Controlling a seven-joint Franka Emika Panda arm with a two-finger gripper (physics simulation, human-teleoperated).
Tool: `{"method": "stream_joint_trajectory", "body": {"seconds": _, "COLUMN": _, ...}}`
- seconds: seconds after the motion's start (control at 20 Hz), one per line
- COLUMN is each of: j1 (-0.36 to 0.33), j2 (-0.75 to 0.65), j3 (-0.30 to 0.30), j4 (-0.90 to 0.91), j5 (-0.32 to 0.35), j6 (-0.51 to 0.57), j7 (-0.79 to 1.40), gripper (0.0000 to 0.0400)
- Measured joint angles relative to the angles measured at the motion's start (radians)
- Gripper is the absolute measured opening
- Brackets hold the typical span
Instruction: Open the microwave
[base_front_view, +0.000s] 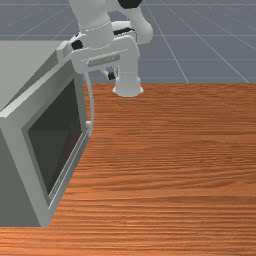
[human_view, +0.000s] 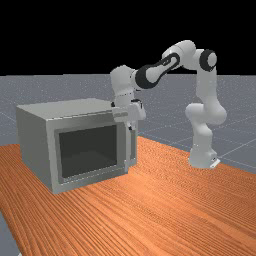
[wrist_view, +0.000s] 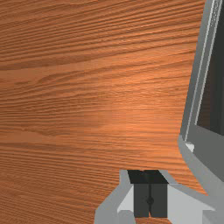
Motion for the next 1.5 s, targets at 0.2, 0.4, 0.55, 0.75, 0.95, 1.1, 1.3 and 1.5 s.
{"method": "stream_joint_trajectory", "body": {"seconds": 0.2, "j1": 0.006, "j2": -0.014, "j3": -0.014, "j4": -0.013, "j5": 0.032, "j6": 0.004, "j7": 0.079, "gripper": 0.0001}}
{"method": "stream_joint_trajectory", "body": {"seconds": 0.4, "j1": 0.009, "j2": -0.087, "j3": -0.034, "j4": -0.010, "j5": 0.044, "j6": -0.010, "j7": 0.088, "gripper": 0.0000}}
{"method": "stream_joint_trajectory", "body": {"seconds": 0.55, "j1": -0.014, "j2": -0.170, "j3": -0.056, "j4": 0.005, "j5": -0.005, "j6": 0.006, "j7": 0.121, "gripper": 0.0000}}
{"method": "stream_joint_trajectory", "body": {"seconds": 0.75, "j1": -0.062, "j2": -0.199, "j3": -0.086, "j4": 0.026, "j5": -0.097, "j6": 0.067, "j7": 0.161, "gripper": 0.0000}}
{"method": "stream_joint_trajectory", "body": {"seconds": 0.95, "j1": -0.095, "j2": -0.188, "j3": -0.111, "j4": 0.021, "j5": -0.135, "j6": 0.124, "j7": 0.167, "gripper": 0.0000}}
{"method": "stream_joint_trajectory", "body": {"seconds": 1.1, "j1": -0.106, "j2": -0.158, "j3": -0.121, "j4": 0.010, "j5": -0.142, "j6": 0.138, "j7": 0.166, "gripper": 0.0000}}
{"method": "stream_joint_trajectory", "body": {"seconds": 1.3, "j1": -0.120, "j2": -0.103, "j3": -0.134, "j4": 0.008, "j5": -0.145, "j6": 0.145, "j7": 0.167, "gripper": 0.0000}}
{"method": "stream_joint_trajectory", "body": {"seconds": 1.5, "j1": -0.127, "j2": -0.086, "j3": -0.132, "j4": 0.029, "j5": -0.143, "j6": 0.139, "j7": 0.170, "gripper": 0.0001}}
